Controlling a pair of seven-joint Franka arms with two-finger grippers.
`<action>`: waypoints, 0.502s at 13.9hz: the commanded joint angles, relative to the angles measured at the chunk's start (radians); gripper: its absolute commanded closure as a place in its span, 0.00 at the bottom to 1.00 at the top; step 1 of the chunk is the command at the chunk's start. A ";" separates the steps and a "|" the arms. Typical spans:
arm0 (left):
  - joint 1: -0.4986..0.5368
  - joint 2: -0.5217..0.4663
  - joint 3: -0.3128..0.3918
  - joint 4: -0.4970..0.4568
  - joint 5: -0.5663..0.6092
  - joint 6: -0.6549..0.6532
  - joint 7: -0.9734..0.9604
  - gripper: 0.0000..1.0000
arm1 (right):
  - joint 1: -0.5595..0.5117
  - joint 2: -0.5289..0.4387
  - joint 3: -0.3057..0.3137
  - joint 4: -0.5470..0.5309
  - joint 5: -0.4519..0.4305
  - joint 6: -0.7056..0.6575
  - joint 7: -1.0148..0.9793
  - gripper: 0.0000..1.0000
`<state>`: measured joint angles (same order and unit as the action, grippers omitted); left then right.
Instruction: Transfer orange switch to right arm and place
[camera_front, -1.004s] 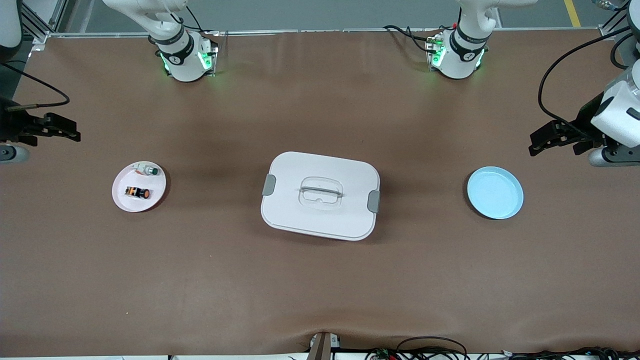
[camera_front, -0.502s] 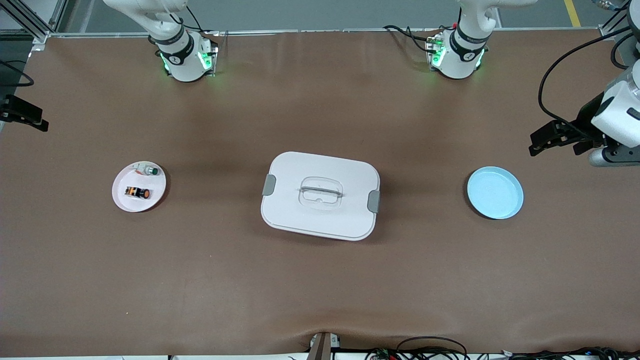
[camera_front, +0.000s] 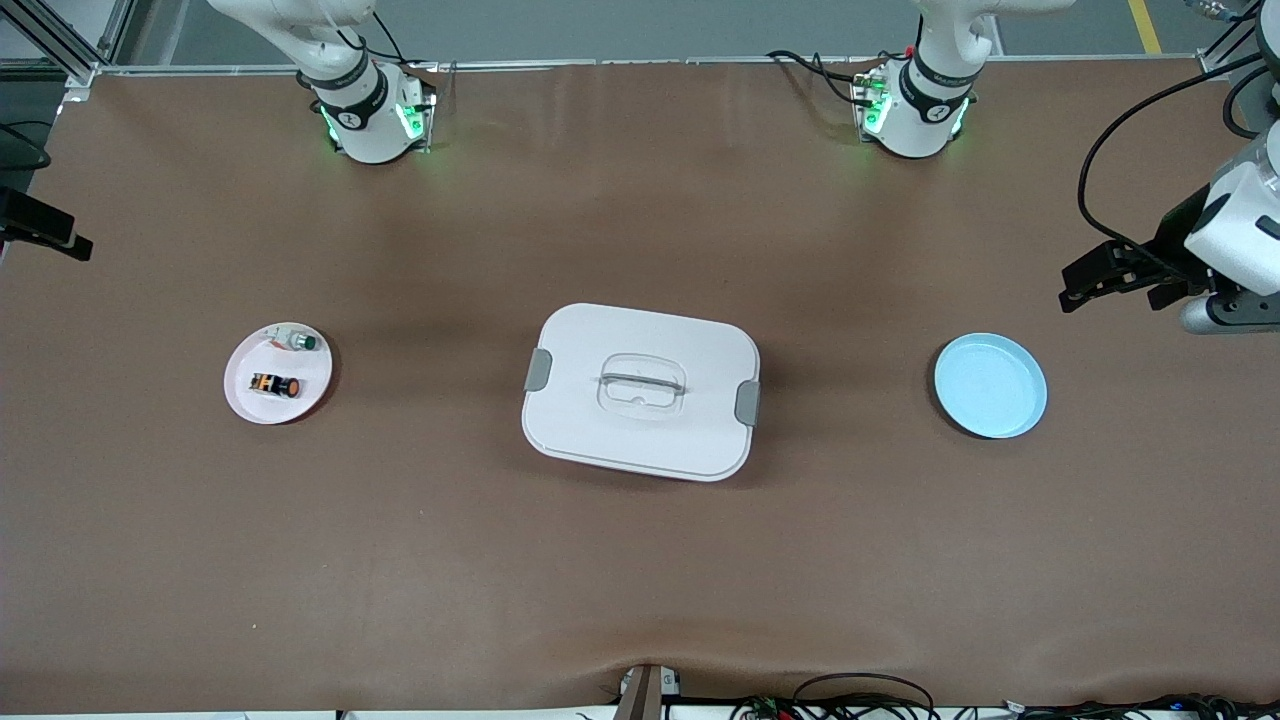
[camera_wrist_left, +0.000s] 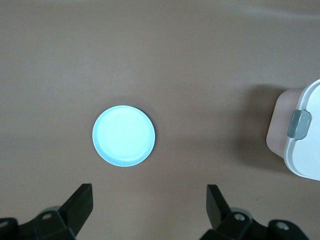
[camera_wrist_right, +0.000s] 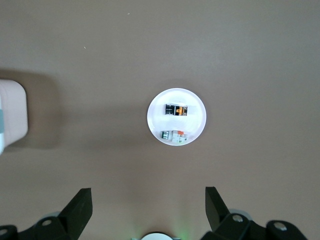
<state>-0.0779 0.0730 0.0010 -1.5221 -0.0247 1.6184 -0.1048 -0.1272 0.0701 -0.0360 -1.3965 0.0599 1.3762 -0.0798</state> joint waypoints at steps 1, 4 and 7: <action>0.001 0.008 0.001 0.022 0.003 -0.020 0.010 0.00 | -0.014 -0.010 0.013 -0.022 0.023 0.023 0.038 0.00; 0.001 0.008 0.001 0.022 0.003 -0.020 0.010 0.00 | -0.011 -0.024 0.019 -0.036 0.020 0.046 0.038 0.00; 0.001 0.008 0.001 0.022 0.003 -0.020 0.010 0.00 | 0.006 -0.027 0.019 -0.036 0.014 0.050 0.038 0.00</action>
<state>-0.0779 0.0731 0.0010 -1.5221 -0.0247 1.6184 -0.1048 -0.1299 0.0674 -0.0223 -1.4101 0.0698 1.4126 -0.0630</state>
